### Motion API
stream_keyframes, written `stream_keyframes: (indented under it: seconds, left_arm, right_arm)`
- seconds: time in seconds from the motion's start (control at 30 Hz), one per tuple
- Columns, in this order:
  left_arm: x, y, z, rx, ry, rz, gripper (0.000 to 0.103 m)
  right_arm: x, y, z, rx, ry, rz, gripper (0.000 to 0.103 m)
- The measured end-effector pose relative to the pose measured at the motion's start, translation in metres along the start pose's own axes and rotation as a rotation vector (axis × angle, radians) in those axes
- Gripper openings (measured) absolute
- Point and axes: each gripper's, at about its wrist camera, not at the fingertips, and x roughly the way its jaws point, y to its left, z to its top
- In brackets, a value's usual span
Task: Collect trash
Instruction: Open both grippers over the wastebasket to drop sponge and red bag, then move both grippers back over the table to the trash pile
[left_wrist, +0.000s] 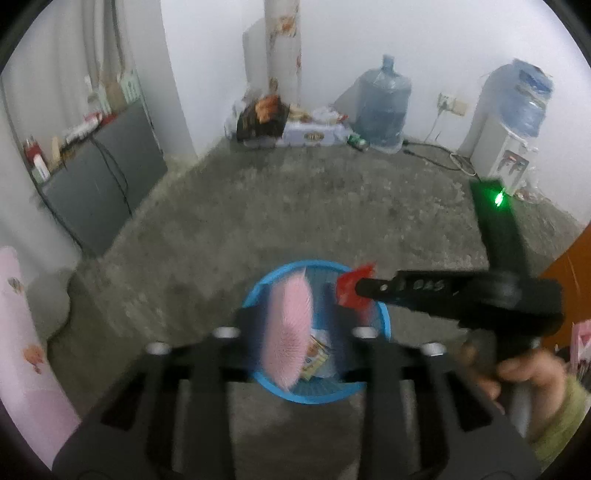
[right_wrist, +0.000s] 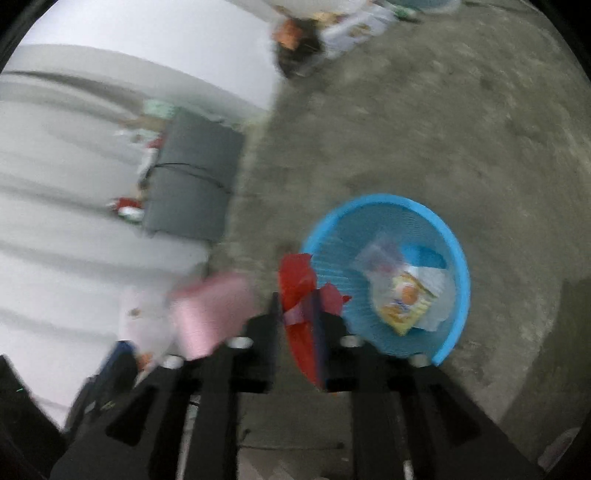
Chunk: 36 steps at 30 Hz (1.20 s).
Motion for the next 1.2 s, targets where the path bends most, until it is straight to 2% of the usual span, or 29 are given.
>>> stream_keyframes:
  seconds: [0.1,0.3,0.43,0.63,0.7,0.8,0.87,1.03,1.2]
  left_arm:
    - [0.015,0.004,-0.002,-0.040,0.034,-0.027,0.037]
    - [-0.011,0.002,-0.009,-0.031,0.004,-0.034,0.051]
    - [-0.060,-0.003,-0.006,-0.022,-0.060,-0.014,0.065]
    - [-0.156,-0.007,-0.015,-0.020,-0.174,0.014,0.079]
    - [-0.184,-0.008,-0.023,-0.005,-0.186,0.035,0.082]
    - [-0.233,-0.010,-0.039,0.030,-0.191,0.117,0.083]
    - [-0.260,-0.006,-0.052,0.016,-0.221,0.145,0.083]
    - [-0.325,0.027,-0.097,-0.109,-0.268,0.185,0.083]
    - [-0.380,0.072,-0.156,-0.248,-0.285,0.287,0.083]
  right_arm:
    - [0.019,-0.026,-0.001,0.062,0.027,-0.049,0.044]
    - [0.010,-0.036,-0.017,0.075,0.012,-0.040,0.049]
    - [-0.016,-0.027,-0.036,0.053,-0.019,-0.028,0.058]
    - [-0.070,0.002,-0.092,-0.020,-0.033,-0.014,0.070]
    - [-0.088,0.021,-0.114,-0.087,-0.032,-0.004,0.073]
    - [-0.112,0.058,-0.147,-0.245,-0.041,-0.005,0.077]
    - [-0.125,0.082,-0.166,-0.342,-0.038,-0.004,0.078]
    - [-0.154,0.133,-0.209,-0.514,-0.006,0.070,0.078]
    - [-0.164,0.173,-0.249,-0.650,0.050,0.138,0.078]
